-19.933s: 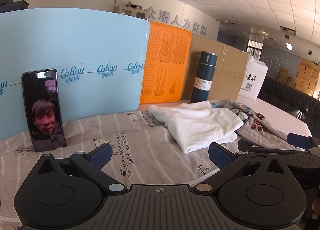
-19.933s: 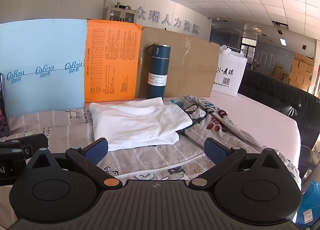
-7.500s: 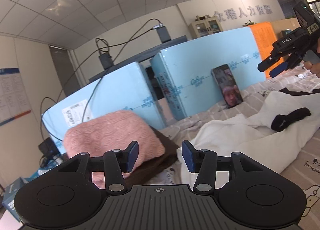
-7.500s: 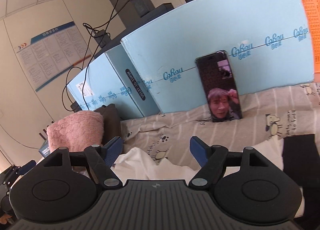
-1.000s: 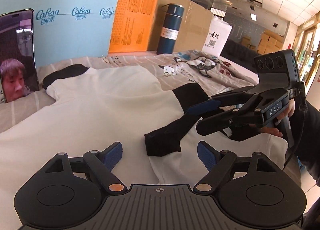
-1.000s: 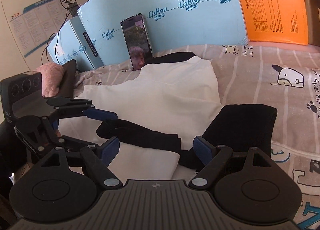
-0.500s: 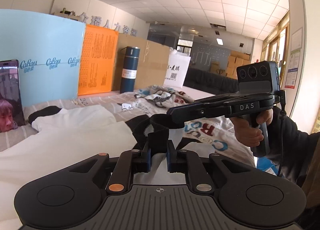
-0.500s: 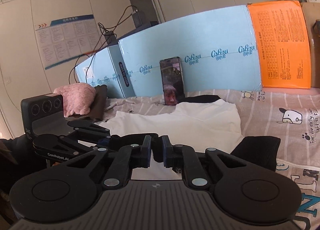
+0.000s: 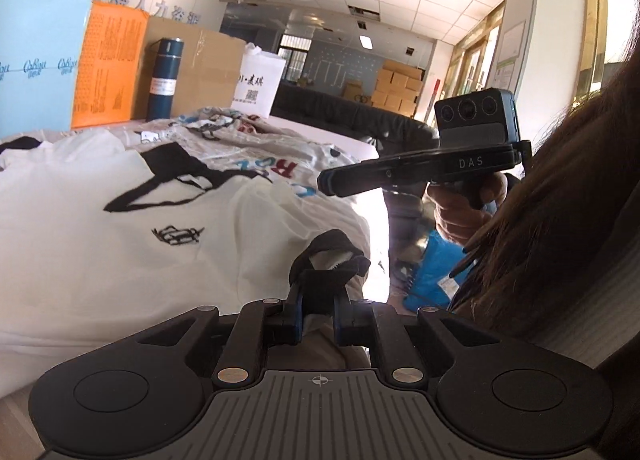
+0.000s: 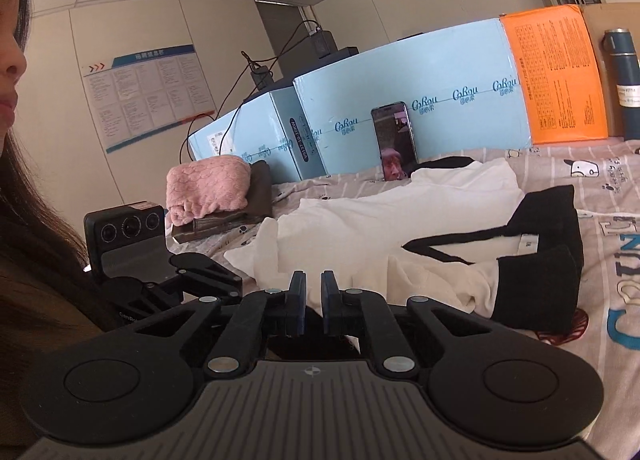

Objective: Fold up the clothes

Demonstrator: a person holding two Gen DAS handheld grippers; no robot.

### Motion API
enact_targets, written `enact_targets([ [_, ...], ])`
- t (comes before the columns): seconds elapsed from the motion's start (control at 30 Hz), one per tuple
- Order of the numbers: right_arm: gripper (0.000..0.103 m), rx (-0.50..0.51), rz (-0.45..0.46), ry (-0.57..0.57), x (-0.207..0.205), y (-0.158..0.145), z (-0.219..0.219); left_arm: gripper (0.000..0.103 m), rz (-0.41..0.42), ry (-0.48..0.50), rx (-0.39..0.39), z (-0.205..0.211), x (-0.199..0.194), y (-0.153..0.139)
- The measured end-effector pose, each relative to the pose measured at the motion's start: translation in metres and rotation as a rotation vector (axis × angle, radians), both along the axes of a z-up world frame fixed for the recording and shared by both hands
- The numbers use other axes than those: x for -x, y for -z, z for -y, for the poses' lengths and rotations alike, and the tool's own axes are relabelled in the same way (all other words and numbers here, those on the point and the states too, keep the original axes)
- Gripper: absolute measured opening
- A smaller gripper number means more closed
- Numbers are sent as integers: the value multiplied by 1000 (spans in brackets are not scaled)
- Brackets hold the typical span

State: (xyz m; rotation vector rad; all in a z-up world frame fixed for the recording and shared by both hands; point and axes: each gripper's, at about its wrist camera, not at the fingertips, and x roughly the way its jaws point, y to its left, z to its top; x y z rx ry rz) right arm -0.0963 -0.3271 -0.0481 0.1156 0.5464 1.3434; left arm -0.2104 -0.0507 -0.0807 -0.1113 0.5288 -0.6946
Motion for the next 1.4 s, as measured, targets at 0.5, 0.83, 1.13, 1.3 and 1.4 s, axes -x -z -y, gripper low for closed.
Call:
enact_targets([
  [0.5,73,-186,-219,283,-45,20,32,65,56,-477,92,-66,31,-30],
  [0.83,82,-311,-161,-83,-106,-5,-83,73,-48,-1184,44,-120,16,-27],
  [1.13,85,-311,-279,-117,-131,20,-107,2,-97,-1246,-13,-115,23,-19],
  [1.3,85,-313,-298,-116,-133,23,-105,2,-55,-1386,-18,-91,81,-32],
  [1.4,85,-304,-303,-119,-133,24,-106,2,-108,-1423,3,-81,99,-21],
])
